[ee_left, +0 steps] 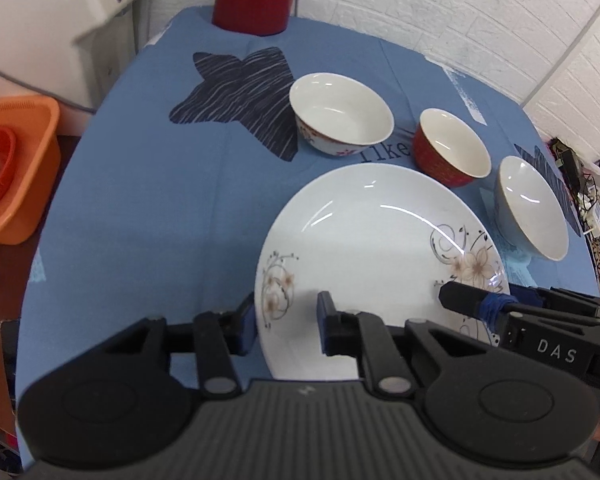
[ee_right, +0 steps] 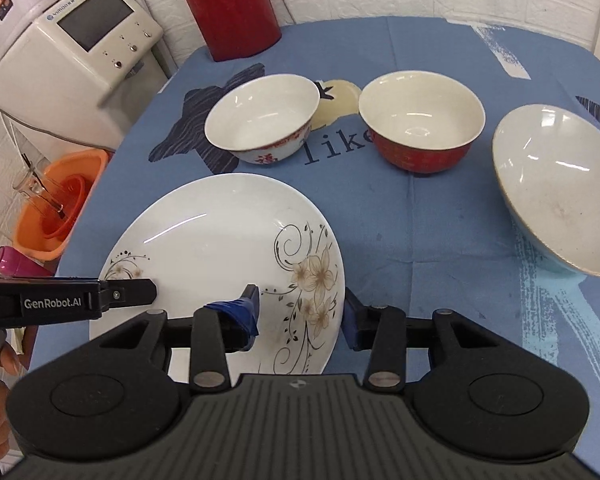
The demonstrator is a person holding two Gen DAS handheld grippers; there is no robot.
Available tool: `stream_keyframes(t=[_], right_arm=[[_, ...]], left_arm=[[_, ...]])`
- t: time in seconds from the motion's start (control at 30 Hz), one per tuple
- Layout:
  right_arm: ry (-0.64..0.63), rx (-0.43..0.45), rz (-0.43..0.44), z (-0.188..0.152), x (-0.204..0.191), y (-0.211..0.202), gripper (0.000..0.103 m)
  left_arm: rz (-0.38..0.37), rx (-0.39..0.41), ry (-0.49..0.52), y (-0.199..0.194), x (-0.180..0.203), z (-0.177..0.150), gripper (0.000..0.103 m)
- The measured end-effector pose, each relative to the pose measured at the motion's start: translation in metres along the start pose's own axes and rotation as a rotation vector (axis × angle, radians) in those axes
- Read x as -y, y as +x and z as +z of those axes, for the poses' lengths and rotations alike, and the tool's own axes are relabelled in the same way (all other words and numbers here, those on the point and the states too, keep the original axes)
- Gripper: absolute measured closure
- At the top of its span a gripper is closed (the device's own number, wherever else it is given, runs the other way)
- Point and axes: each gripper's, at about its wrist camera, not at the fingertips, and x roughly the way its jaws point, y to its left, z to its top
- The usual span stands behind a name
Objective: Organize plates and bowls
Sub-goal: 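Carry the floral plate with both grippers and lower it onto the plate stack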
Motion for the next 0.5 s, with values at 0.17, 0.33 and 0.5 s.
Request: stream_keyframes(t=[0.17,0.33,0.5], right_arm=[[-0.012,0.030,0.034,-0.036,-0.006,-0.039,0.073],[0.003,0.022,0.070,-0.081,-0.010,-0.064,0.071],[-0.026,0.006,0.070,-0.115,-0.019,-0.082,0.070]], left_arm=[[0.040,0.048,0.046,-0.039,0.016,-0.049,0.090],[0.058,0.036,0.047,-0.055,0.020,-0.095,0.089],[0.043,0.026,0.027,-0.060,0.010,-0.135,0.089]])
